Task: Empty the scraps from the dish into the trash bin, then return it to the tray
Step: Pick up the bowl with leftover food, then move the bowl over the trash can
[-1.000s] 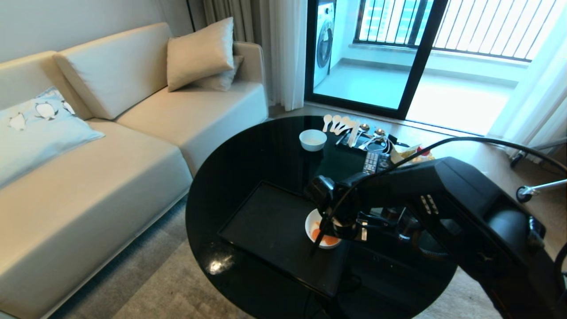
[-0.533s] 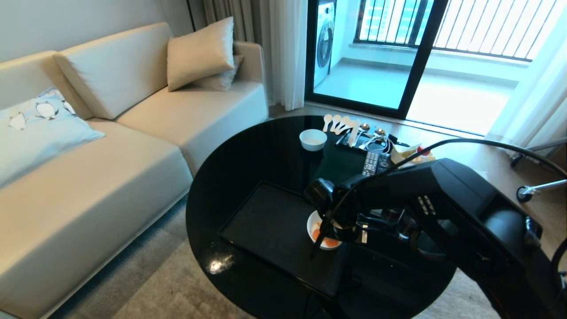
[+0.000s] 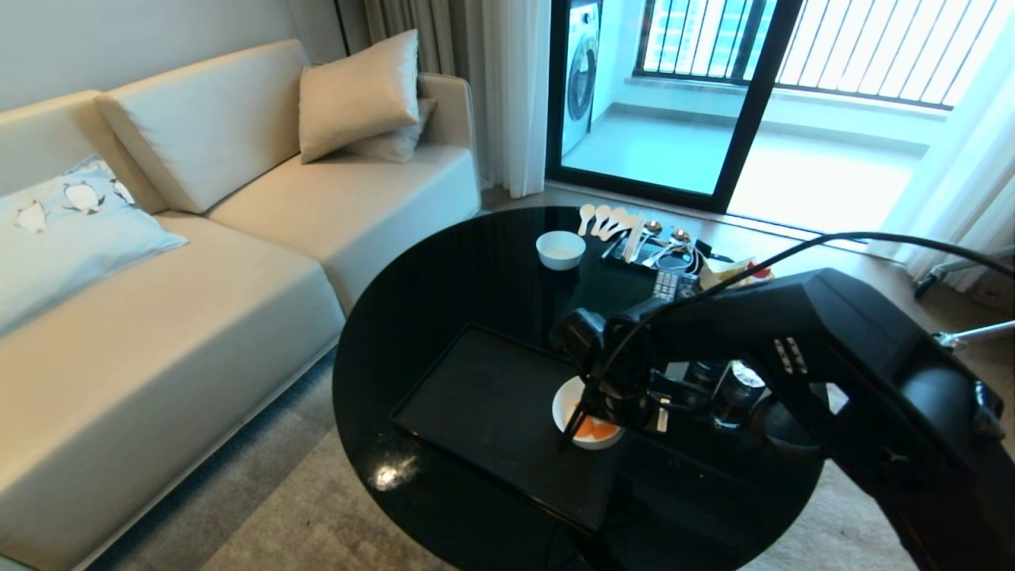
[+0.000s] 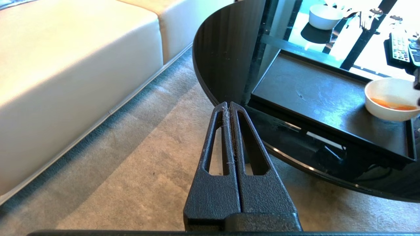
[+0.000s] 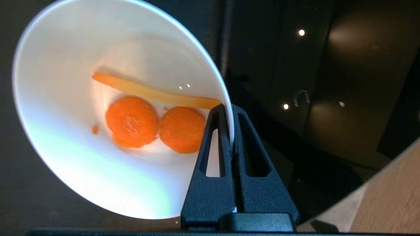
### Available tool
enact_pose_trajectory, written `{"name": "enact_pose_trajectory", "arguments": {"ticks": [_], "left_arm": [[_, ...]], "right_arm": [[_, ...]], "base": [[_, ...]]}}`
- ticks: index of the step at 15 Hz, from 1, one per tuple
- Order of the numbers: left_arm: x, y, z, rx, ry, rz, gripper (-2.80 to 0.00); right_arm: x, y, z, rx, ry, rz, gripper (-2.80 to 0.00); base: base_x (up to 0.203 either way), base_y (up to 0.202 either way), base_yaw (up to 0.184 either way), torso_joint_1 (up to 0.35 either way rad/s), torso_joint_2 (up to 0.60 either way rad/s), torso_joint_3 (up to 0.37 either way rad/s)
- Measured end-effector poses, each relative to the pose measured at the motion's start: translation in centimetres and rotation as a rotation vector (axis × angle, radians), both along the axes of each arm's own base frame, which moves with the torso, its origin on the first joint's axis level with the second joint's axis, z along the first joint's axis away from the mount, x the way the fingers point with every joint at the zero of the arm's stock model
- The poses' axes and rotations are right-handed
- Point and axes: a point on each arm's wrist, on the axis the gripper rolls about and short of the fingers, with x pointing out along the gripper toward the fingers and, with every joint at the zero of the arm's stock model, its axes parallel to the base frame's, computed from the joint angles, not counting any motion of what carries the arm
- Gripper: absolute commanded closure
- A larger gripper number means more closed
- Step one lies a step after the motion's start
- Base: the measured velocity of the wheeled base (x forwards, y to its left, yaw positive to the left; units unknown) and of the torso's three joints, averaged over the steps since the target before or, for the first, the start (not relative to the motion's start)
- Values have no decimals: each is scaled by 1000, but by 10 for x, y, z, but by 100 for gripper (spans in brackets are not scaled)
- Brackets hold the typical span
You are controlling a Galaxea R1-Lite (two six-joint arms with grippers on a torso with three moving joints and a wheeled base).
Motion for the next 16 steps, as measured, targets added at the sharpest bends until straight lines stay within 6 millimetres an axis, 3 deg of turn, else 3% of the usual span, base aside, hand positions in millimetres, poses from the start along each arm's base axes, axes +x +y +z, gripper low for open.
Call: {"name": "enact_pose_trajectory", "arguments": {"ticks": [5, 10, 16], "left_arm": [[0, 0, 0, 0, 0, 0, 0], [0, 0, 0, 0, 0, 0, 0], [0, 0, 0, 0, 0, 0, 0]], "right_arm": [[-7, -22, 31, 35, 12, -149, 0], [-11, -64, 69, 86, -16, -286, 0], [-52, -120, 100, 97, -14, -371, 0]], "base": [[0, 0, 0, 0, 0, 0], [0, 0, 0, 0, 0, 0], [0, 0, 0, 0, 0, 0]]}}
